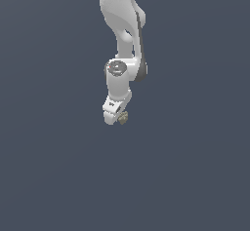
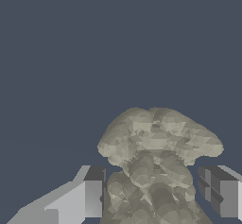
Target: Pick up the object and move it to a goal position.
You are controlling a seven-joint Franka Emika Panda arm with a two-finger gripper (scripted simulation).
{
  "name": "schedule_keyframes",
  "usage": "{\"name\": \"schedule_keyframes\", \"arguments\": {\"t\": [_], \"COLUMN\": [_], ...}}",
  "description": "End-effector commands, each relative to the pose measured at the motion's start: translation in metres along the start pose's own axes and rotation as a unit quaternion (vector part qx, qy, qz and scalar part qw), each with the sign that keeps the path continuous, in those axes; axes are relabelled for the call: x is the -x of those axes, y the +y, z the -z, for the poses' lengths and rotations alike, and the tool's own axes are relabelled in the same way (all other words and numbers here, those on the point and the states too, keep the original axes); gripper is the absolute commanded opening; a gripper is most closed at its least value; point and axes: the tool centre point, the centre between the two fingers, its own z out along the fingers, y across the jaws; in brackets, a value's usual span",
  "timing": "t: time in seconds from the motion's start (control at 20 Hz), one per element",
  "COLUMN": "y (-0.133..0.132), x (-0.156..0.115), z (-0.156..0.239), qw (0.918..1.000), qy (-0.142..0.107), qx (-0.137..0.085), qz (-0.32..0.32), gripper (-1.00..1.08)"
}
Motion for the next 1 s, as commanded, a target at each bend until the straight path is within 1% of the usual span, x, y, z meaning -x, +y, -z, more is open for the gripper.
{"name": "schedule_keyframes", "arguments": {"t": [0.0,0.25,0.5,0.7,0.95], "y": [-0.001,0.001,0.005,0.012,0.025], "x": [0.000,0.000,0.003,0.006,0.011], "z": [-0.001,0.002,0.017,0.039,0.076], "qw": [1.0000,1.0000,1.0000,1.0000,1.0000], "qy": [0.000,0.000,0.000,0.000,0.000], "qx": [-0.001,0.000,0.000,0.000,-0.001], "qz": [0.000,0.000,0.000,0.000,0.001], "gripper": [-1.00,-1.00,-1.00,-1.00,-1.00]}}
